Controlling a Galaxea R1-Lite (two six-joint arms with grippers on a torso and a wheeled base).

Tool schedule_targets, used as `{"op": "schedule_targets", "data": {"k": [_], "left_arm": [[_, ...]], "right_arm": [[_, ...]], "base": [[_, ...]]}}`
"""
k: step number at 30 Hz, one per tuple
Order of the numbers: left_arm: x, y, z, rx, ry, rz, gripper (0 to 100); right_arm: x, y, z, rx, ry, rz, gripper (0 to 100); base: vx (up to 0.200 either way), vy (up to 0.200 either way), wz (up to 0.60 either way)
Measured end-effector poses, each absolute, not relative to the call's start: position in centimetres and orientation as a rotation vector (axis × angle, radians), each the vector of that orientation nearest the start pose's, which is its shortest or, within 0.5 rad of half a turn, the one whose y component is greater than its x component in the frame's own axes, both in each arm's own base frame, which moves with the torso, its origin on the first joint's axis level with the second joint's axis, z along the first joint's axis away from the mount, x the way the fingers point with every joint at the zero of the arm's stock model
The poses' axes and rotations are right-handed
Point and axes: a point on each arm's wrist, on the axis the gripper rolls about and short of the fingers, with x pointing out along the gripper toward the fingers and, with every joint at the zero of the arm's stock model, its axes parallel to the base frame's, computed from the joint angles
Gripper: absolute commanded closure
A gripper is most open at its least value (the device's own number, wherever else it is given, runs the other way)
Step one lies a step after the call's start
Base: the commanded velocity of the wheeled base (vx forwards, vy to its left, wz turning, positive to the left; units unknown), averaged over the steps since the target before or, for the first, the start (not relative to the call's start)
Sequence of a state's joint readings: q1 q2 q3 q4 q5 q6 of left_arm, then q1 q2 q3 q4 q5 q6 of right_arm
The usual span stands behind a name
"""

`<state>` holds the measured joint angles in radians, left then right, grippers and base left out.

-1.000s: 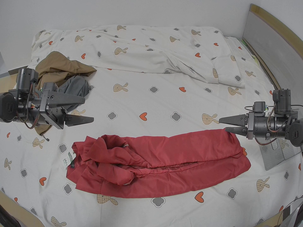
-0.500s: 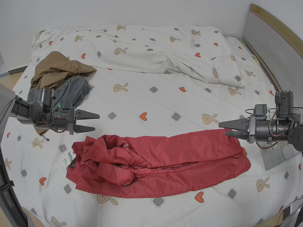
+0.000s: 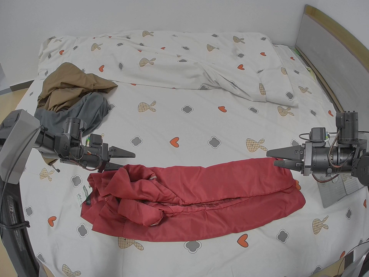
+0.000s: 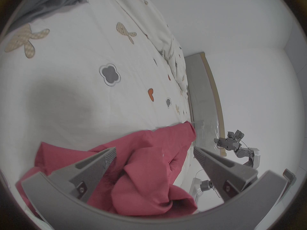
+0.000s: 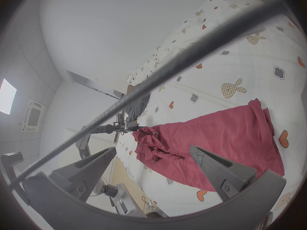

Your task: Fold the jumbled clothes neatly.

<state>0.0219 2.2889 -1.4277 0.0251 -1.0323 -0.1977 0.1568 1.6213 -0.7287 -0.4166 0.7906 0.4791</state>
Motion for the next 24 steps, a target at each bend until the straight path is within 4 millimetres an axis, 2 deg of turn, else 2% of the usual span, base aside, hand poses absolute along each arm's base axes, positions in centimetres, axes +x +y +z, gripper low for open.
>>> {"op": "schedule_targets", "data": {"k": [6,18,19,24], "left_arm": [[42.7,-2.1,6.4,-0.624,0.915,-0.889,0],[43.0,-2.1,5.4,-0.601,0.902,-0.9,0],[43.0,-2.1,5.4,-0.601,0.903,-0.9,100],[43.2,-2.1,5.1,-0.594,0.892,-0.903,100]], "right_arm": [[26.2,6.0,16.6,0.587,0.692,0.809,0],[26.2,6.0,16.6,0.586,0.695,0.812,0],[26.2,6.1,16.6,0.586,0.695,0.812,0],[26.3,6.1,16.5,0.586,0.698,0.812,0]], "base": [[0.0,0.0,0.0],[0.0,0.0,0.0],[0.0,0.0,0.0],[0.0,0.0,0.0]]}}
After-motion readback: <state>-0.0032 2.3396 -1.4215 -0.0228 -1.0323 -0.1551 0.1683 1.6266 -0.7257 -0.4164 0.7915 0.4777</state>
